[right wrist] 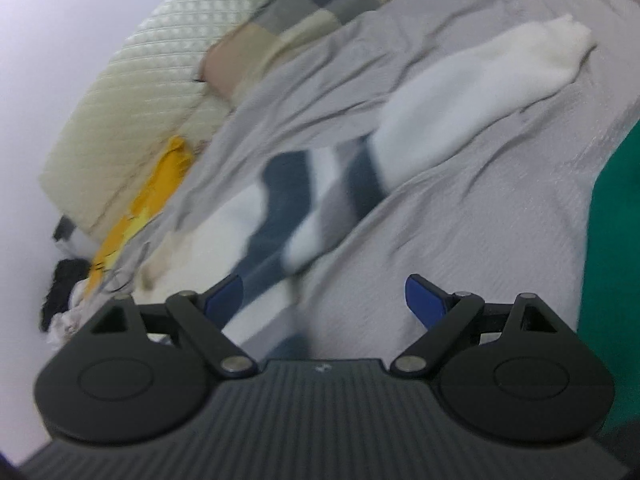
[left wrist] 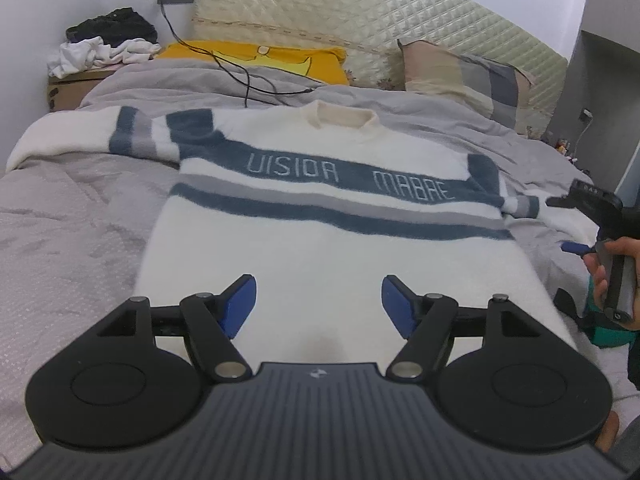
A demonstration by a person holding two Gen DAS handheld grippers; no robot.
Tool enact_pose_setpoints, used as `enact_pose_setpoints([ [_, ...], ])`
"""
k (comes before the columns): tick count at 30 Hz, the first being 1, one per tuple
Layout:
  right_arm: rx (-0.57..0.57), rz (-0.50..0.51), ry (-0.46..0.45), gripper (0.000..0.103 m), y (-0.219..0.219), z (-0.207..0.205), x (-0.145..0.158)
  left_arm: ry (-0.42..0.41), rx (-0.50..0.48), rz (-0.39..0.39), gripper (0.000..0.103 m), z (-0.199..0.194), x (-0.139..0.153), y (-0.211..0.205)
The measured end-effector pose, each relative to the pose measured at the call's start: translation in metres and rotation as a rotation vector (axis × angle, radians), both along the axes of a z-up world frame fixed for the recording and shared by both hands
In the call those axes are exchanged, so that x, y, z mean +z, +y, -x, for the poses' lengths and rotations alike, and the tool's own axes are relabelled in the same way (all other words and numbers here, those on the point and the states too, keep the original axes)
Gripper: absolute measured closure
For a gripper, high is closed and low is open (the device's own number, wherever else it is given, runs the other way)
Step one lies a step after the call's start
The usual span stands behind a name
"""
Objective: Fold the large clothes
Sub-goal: 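Grasp the sleeve cuff nearest the right gripper and lift it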
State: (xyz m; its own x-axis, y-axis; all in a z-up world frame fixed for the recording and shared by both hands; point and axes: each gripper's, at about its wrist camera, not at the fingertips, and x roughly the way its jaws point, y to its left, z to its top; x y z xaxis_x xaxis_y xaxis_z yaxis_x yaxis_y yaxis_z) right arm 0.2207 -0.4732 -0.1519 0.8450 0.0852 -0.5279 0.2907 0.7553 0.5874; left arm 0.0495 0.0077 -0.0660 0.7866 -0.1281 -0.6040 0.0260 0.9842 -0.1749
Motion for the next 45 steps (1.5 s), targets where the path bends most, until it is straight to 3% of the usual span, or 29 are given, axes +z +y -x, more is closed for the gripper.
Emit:
enact_pose_setpoints([
  [10,-0.147,-0.256,-0.121,0.013,-0.076,-0.033,-0.05,0.056,0.042,0.027,0.029,-0.022,-0.021,0.004],
  [14,-0.195,-0.271,-0.211,0.014,-0.104,-0.051,-0.06,0.083,0.04,0.033,0.029,-0.037,-0.031,0.003],
  [20,-0.292,-0.303,-0.269,0.013,-0.16,-0.073,-0.078,0.116,0.033,0.023,0.027,-0.06,-0.048,-0.001],
  [24,-0.338,-0.209,-0.3,0.014,-0.185,-0.087,-0.076,0.115,0.031,0.028,0.026,-0.072,-0.054,-0.003],
  [25,-0.361,-0.192,-0.302,0.019,-0.191,-0.089,-0.076,0.114,0.033,0.03,0.026,-0.075,-0.055,-0.004],
  [27,-0.412,-0.141,-0.275,0.035,-0.202,-0.094,-0.074,0.108,0.039,0.035,0.026,-0.08,-0.055,-0.004],
  [29,-0.451,-0.055,-0.174,0.078,-0.21,-0.104,-0.073,0.105,0.046,0.035,0.026,-0.084,-0.056,-0.005],
  [31,-0.448,-0.004,-0.076,0.088,-0.212,-0.113,-0.072,0.111,0.055,0.036,0.026,-0.088,-0.059,-0.004],
  [35,-0.435,0.173,-0.067,0.094,-0.203,-0.114,-0.049,0.117,0.056,0.023,0.026,-0.092,-0.06,-0.004],
  [39,-0.513,0.159,-0.135,0.094,-0.224,-0.09,-0.023,0.085,0.059,0.084,0.026,-0.087,-0.053,0.006],
  [45,-0.441,0.266,-0.215,0.094,-0.196,-0.083,0.044,0.054,0.084,0.1,0.026,-0.086,-0.037,0.02],
])
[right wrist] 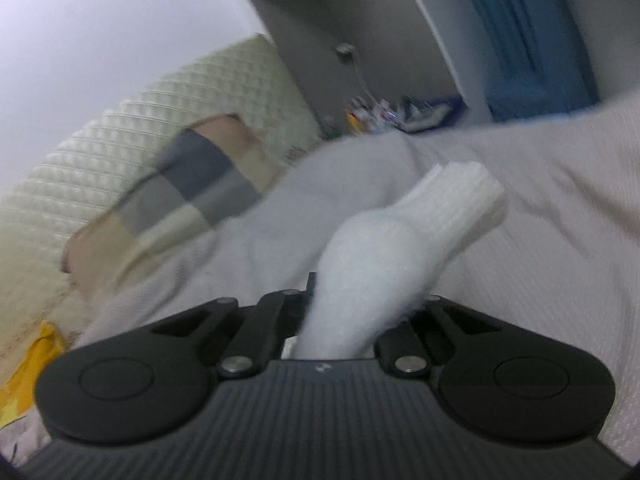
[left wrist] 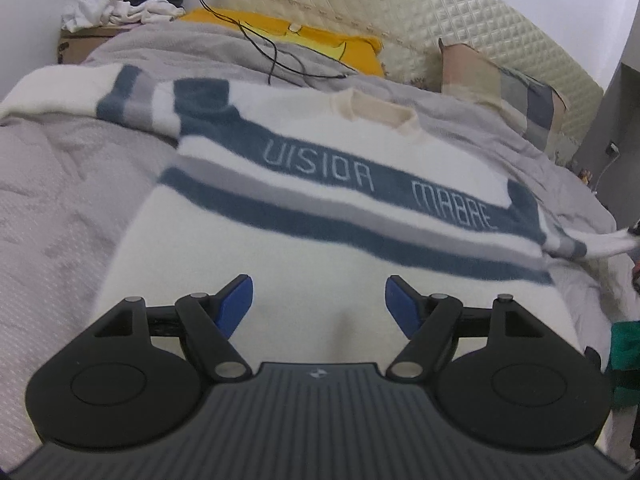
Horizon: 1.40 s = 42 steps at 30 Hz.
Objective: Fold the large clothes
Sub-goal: 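Grasp the sleeve cuff nearest the right gripper and lift it, then fold the held sleeve across the sweater body with the right gripper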
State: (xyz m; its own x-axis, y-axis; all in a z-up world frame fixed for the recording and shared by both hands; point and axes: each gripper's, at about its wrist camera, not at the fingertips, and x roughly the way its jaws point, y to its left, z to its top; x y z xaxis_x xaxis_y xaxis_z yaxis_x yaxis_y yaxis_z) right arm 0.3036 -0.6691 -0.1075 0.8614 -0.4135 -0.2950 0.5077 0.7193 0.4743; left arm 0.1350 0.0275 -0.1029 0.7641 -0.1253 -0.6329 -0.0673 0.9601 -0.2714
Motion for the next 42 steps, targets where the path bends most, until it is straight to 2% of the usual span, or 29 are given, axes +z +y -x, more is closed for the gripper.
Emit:
enact_pose_setpoints([
  [3,0.072,0.115,-0.028,0.094,0.034,-0.001,0.045,0.01,-0.022,-0.022,0.026,-0.004,0.008,0.006],
  [7,0.205,0.336,-0.035,0.094,0.096,0.002,0.109,-0.002,-0.017,-0.118,0.026,-0.008,0.017,0.022],
  [8,0.237,0.387,-0.04,0.094,0.115,0.003,0.124,-0.012,0.002,-0.116,0.026,-0.007,0.02,0.029],
  [12,0.352,0.52,-0.093,0.094,0.192,0.015,0.169,-0.037,0.036,-0.018,0.026,0.0,0.027,0.058],
  [17,0.487,0.64,-0.135,0.093,0.299,0.032,0.195,-0.082,0.106,0.012,0.026,0.007,0.034,0.08],
  [21,0.592,0.73,-0.165,0.093,0.384,0.064,0.172,-0.108,0.16,0.074,0.026,0.015,0.04,0.105],
  [25,0.707,0.849,-0.151,0.093,0.458,0.093,0.118,-0.13,0.183,0.115,0.026,0.025,0.043,0.12],
  [28,0.778,0.909,-0.089,0.093,0.504,0.109,0.077,-0.147,0.202,0.144,0.026,0.026,0.046,0.127],
  [33,0.956,0.894,0.049,0.091,0.549,0.127,0.007,-0.152,0.21,0.153,0.026,0.025,0.044,0.132],
  [37,1.071,0.872,0.194,0.088,0.554,0.132,-0.043,-0.129,0.191,0.155,0.026,0.02,0.037,0.131],
  [39,1.099,0.875,0.247,0.087,0.559,0.13,-0.055,-0.125,0.172,0.155,0.026,0.017,0.034,0.127],
  [42,1.139,0.815,0.286,0.073,0.55,0.129,-0.049,-0.128,0.133,0.151,0.026,0.014,0.034,0.117],
])
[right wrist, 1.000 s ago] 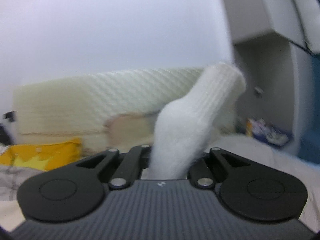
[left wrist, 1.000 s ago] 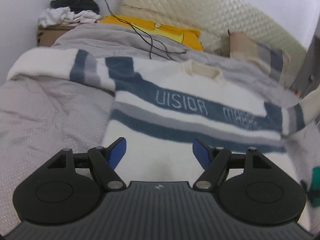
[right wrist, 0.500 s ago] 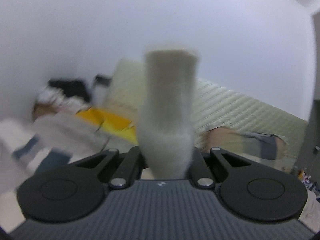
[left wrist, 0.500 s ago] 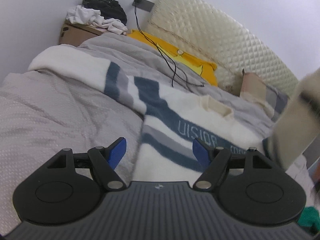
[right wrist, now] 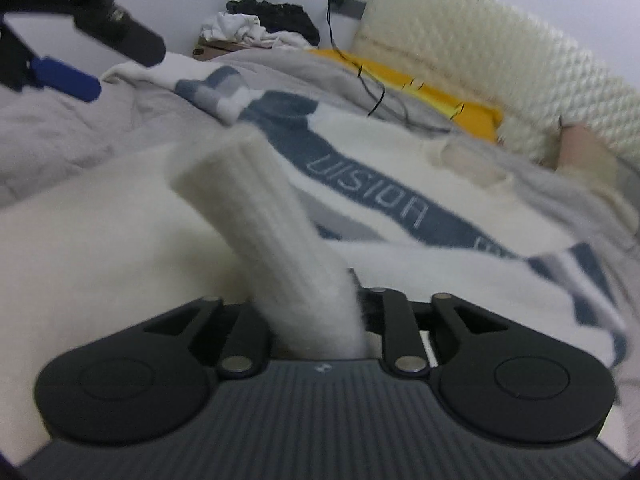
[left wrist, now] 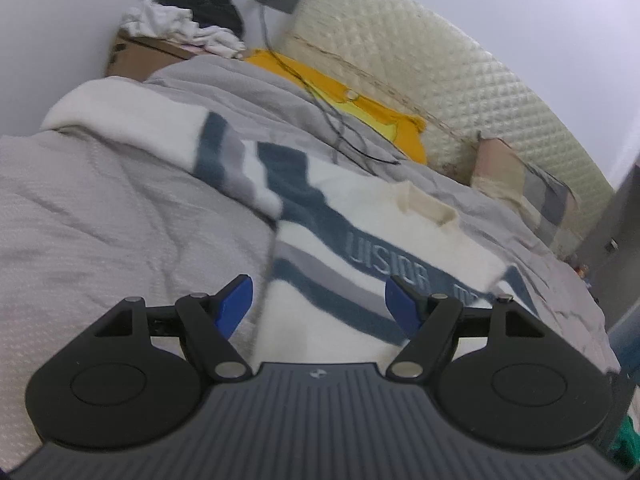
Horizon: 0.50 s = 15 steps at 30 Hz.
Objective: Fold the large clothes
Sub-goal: 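Fold the held sleeve across the sweater body with the right gripper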
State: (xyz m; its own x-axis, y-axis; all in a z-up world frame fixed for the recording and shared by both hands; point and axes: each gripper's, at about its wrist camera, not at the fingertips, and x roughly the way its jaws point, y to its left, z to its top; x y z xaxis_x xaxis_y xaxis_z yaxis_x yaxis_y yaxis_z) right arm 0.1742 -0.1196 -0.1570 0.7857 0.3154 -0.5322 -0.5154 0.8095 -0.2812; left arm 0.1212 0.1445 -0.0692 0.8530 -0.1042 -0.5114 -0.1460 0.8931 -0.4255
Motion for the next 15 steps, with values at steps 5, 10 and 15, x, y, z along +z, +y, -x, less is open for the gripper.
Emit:
enact_pose_setpoints([
  [5,0.004,-0.042,0.097,0.028,-0.017,0.007,-0.001,-0.013,-0.076,-0.058,0.026,-0.004,0.0,-0.021],
  [10,0.061,-0.146,0.233,0.027,-0.045,0.02,0.003,-0.011,-0.128,-0.028,0.026,0.0,0.0,-0.032],
  [15,0.051,-0.137,0.256,0.027,-0.056,0.041,0.024,-0.006,-0.173,-0.039,0.026,0.001,-0.003,-0.05],
])
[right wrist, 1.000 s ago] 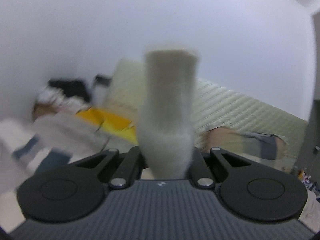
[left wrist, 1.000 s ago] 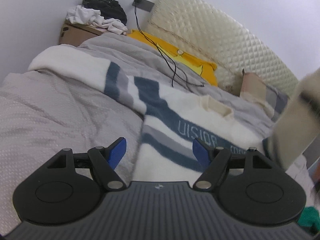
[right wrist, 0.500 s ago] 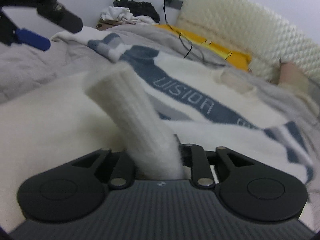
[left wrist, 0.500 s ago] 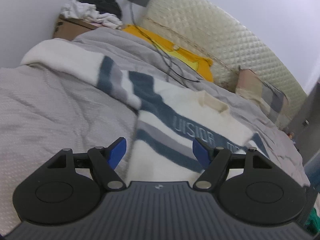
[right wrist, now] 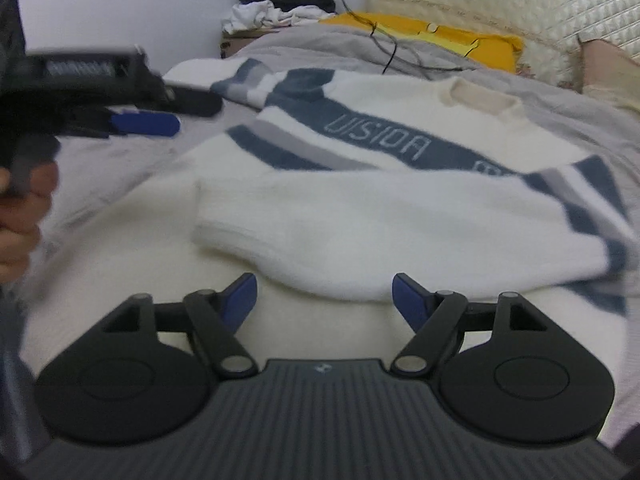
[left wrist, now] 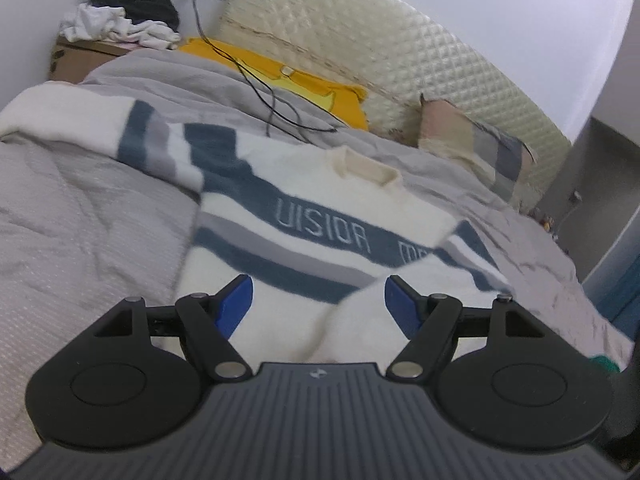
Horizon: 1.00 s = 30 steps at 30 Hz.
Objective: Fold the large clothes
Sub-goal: 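Fold the held sleeve across the sweater body with the right gripper, then lower the sleeve onto the body and open the right gripper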
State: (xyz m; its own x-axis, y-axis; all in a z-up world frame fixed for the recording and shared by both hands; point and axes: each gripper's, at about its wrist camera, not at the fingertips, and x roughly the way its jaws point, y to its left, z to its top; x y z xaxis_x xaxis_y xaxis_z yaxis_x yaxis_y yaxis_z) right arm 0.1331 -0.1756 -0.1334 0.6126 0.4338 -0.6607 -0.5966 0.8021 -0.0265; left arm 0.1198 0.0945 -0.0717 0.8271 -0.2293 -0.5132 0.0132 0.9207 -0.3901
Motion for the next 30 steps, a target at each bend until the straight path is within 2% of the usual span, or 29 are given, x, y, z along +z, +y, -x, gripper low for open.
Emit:
enact_pose_setpoints([
  [2,-0.003,-0.048,0.002,0.027,-0.006,0.001,0.007,0.013,-0.027,-0.025,0.026,-0.001,-0.004,-0.011],
  [6,-0.089,-0.125,-0.002,0.028,-0.017,-0.014,0.006,0.038,-0.067,-0.082,0.027,-0.006,-0.013,-0.03],
  [9,-0.148,-0.158,-0.03,0.042,-0.025,-0.026,-0.002,0.043,-0.091,-0.123,0.027,-0.009,-0.018,-0.041],
  [11,-0.185,-0.162,-0.026,0.059,-0.029,-0.034,-0.01,0.052,-0.104,-0.155,0.031,-0.012,-0.022,-0.047],
  [13,-0.199,-0.202,0.007,0.063,-0.033,-0.043,-0.019,0.078,-0.116,-0.17,0.039,-0.017,-0.029,-0.051],
  [16,-0.229,-0.22,0.055,0.064,-0.033,-0.056,-0.038,0.123,-0.128,-0.196,0.046,-0.021,-0.041,-0.058],
  [21,-0.245,-0.22,0.059,0.064,-0.03,-0.064,-0.049,0.166,-0.149,-0.292,0.049,-0.024,-0.057,-0.071],
  [25,-0.264,-0.244,0.057,0.066,-0.033,-0.06,-0.05,0.169,-0.145,-0.299,0.049,-0.024,-0.058,-0.072],
  [30,-0.276,-0.224,0.033,0.066,-0.031,-0.055,-0.047,0.161,-0.139,-0.318,0.049,-0.022,-0.056,-0.075],
])
